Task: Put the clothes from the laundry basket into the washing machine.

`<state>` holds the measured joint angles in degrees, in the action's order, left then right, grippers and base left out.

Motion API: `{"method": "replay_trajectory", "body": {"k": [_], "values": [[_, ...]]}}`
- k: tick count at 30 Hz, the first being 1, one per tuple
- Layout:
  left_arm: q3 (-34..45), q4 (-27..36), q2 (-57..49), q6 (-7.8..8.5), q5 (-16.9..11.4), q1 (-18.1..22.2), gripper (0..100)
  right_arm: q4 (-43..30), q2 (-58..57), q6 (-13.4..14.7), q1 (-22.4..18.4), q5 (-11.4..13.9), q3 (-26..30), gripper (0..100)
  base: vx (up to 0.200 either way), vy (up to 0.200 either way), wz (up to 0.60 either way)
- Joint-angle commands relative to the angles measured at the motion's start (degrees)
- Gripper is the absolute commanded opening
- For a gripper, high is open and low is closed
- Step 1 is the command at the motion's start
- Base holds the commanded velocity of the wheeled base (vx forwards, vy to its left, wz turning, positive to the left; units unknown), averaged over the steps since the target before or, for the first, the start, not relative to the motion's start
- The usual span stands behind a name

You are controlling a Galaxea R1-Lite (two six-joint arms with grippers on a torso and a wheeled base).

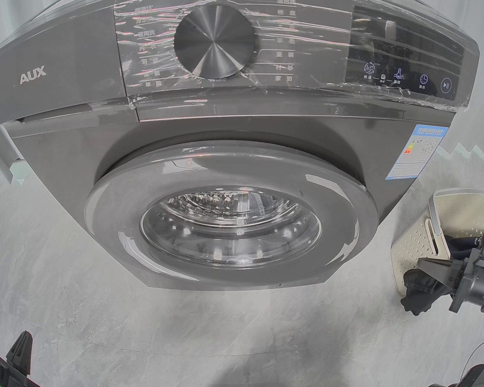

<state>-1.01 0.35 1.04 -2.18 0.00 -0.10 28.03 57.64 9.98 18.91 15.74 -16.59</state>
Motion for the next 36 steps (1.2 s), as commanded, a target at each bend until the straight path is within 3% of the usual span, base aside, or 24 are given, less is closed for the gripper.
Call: {"method": "replay_trajectory", "body": {"k": [1,4,8,9,11,16,21,36], "values": [[0.84,0.0,-0.86,-0.02,0.0,0.01,0,4.84,12.06,0.47,2.36,-0.88,-2.39,0,0.0,0.0,0.0],[0.84,0.0,-0.86,-0.02,0.0,0.01,0,6.43,12.85,1.18,2.89,-3.17,-2.39,0,0.0,0.0,0.0],[0.84,0.0,-0.86,0.07,-0.09,0.01,0,5.99,12.41,1.44,3.94,-3.52,-1.69,0,0.0,0.0,0.0],[0.84,0.0,-0.86,0.07,-0.09,0.01,0,6.25,12.59,1.62,4.03,-3.61,-1.87,100,0.0,0.0,0.0],[0.84,0.0,-0.86,0.07,-0.09,0.01,0,6.95,13.03,2.85,4.03,-3.61,-2.57,100,0.0,0.0,0.0],[0.84,0.0,-0.86,0.07,0.0,0.01,0,7.04,13.47,2.94,4.21,-2.99,-3.89,100,0.0,0.0,0.0],[0.84,0.0,-0.86,0.07,0.0,0.01,0,7.31,16.45,2.85,7.9,-3.26,-4.94,100,0.0,0.0,0.0],[0.84,0.0,-0.86,-0.1,0.0,0.01,0,10.91,27.97,2.5,8.07,-3.61,-13.91,100,0.0,0.0,0.0]]}}
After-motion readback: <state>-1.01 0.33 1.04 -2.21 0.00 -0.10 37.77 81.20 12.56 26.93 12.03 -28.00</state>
